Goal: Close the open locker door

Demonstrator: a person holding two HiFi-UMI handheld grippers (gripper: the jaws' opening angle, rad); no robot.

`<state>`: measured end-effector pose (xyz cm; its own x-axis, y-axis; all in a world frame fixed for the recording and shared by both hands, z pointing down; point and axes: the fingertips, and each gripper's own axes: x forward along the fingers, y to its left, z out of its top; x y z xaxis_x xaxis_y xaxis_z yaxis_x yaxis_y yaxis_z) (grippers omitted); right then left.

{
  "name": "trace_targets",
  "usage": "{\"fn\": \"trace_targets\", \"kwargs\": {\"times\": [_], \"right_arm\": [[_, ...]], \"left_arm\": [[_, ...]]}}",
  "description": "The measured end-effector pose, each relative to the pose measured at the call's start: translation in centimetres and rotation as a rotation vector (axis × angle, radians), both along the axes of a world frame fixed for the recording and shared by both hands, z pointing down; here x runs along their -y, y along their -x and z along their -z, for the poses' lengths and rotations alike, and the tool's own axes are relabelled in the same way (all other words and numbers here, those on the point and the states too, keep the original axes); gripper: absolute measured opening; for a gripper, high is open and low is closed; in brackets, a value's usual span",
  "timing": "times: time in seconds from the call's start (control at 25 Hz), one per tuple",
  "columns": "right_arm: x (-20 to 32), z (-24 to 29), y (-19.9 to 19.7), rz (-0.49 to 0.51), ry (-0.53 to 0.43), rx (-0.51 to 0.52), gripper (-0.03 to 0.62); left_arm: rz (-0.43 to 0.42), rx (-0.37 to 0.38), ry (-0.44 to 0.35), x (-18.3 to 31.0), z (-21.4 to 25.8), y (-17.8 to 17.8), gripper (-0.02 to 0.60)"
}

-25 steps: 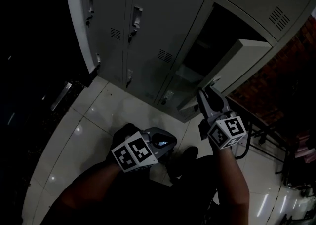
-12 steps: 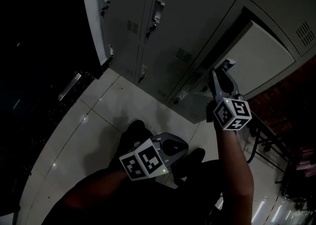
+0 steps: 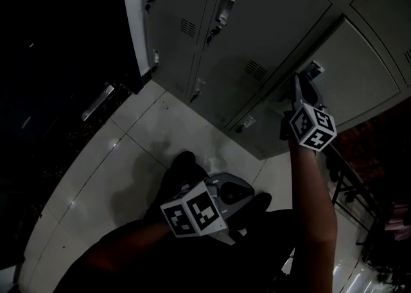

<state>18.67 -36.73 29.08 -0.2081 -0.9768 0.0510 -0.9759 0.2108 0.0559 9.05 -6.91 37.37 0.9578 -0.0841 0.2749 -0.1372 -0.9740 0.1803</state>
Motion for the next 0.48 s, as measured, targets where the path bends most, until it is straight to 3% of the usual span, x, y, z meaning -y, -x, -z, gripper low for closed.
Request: {"fn": "trace_targets", "kwargs": {"times": [0.48], "right_arm": [[3.5,0.4,-1.5,-0.114,0.007,0.042,0.05]], "left_arm": [[0.003,-0.01,0.004,0.0,0.2,0.1,0.012]]}}
